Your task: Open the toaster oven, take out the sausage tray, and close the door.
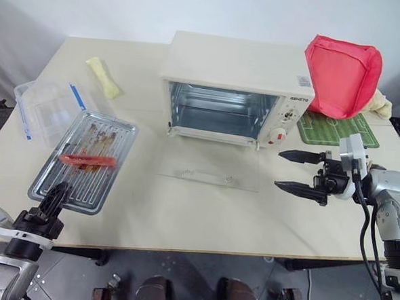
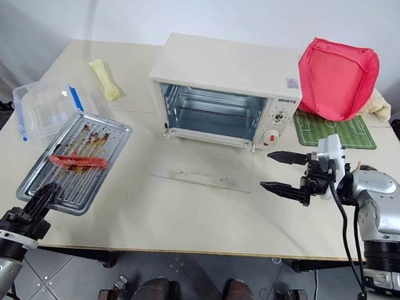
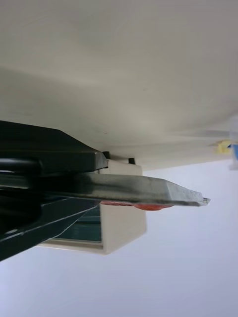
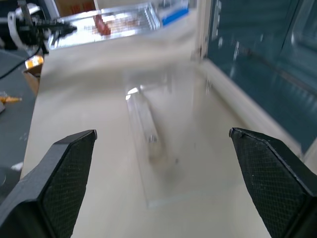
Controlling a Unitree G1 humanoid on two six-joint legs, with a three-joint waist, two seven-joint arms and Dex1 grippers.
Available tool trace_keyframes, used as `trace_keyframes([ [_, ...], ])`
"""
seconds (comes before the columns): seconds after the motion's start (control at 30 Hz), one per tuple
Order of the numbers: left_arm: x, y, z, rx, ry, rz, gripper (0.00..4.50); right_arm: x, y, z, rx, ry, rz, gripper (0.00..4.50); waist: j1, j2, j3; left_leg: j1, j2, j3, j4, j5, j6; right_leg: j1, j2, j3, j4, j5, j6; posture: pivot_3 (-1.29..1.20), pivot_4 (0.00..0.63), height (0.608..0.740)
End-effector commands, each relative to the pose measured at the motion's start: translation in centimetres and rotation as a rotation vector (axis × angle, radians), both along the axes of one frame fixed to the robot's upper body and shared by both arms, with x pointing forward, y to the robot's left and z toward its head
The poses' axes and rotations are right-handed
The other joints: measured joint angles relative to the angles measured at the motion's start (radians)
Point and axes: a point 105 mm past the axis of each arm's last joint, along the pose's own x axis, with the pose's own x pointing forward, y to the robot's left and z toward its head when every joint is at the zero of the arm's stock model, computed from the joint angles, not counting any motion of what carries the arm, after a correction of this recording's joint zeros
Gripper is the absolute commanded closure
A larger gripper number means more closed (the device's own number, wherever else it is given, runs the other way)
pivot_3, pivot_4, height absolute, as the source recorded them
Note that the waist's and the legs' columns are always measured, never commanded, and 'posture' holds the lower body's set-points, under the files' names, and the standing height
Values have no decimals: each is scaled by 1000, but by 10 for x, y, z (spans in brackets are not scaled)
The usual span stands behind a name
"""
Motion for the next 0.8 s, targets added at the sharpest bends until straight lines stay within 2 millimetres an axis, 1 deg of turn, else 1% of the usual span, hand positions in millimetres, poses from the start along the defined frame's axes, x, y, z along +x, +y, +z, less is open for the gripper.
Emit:
trace_keyframes([
  [0.03, -4, 18, 12, -11, -52, 59, 4500, 1, -16, -8, -57, 3, -59, 630, 0, 0, 0, 0, 0, 0, 0, 0, 0, 0, 0, 0, 0, 0, 0, 0, 150, 740],
  [0.07, -3, 19, 12, -16, -55, 65, 4500, 1, -18, -9, -60, 2, -59, 1010, -1, 0, 0, 0, 0, 1, 0, 0, 0, 0, 0, 0, 0, 0, 0, 0, 150, 740],
  [0.17, 0, 20, 9, -32, -48, 64, 4500, 1, -20, -14, -54, 3, -54, 1955, -2, 0, 0, 0, 0, 2, 0, 0, 0, 0, 0, 0, 0, 0, 0, 0, 150, 740],
  [0.23, 2, 18, 7, -44, -43, 59, 4500, 1, -21, -19, -54, 13, -50, 2696, -2, 0, 0, 0, 0, 1, 0, 0, 0, 0, 0, 0, 0, 0, 0, 0, 150, 740],
  [0.3, 7, 13, 6, -56, -42, 37, 4500, 5, -21, -32, -69, 34, -53, 3391, -2, 0, 0, 1, 0, 2, 0, 0, 0, 0, 0, 0, 0, 0, 0, 0, 150, 740],
  [0.4, 13, 9, 6, -80, -55, 25, 4500, 14, -19, -47, -102, 55, -65, 4312, -2, 0, 0, 1, 0, 2, 0, 0, 0, 0, 0, 0, 0, 0, 0, 0, 150, 740],
  [0.43, 15, 7, 5, -85, -54, 17, 4500, 17, -18, -53, -124, 58, -69, 4472, -3, 0, 0, 1, 0, 2, 0, 0, 0, 0, 0, 1, 0, 0, 0, 0, 150, 740],
  [0.53, 19, 2, 5, -85, -50, -7, 4500, 26, -16, -60, -158, 47, -82, 4472, -4, 0, 0, 1, 0, 2, 0, 0, 0, 0, 0, 1, 0, 0, 0, 0, 150, 740],
  [0.6, 21, 0, 6, -93, -60, -11, 4500, 30, -8, -64, -164, 45, -67, 4472, -5, 0, 0, 1, 0, 2, 0, 0, 0, 0, 0, 1, 0, 0, 0, 0, 150, 740],
  [0.73, 22, 0, 5, -98, -58, -11, 4500, 36, 4, -65, -148, 30, -45, 4472, -4, 0, 0, 1, 0, 2, 0, 0, 0, 0, 0, 1, 0, 0, 0, 0, 150, 740],
  [0.8, 22, 0, 5, -97, -57, -11, 4500, 38, 15, -62, -120, 23, -13, 4472, -3, 0, 0, 1, 0, 2, 0, 0, 0, 0, 0, 1, 0, 0, 0, 0, 150, 740],
])
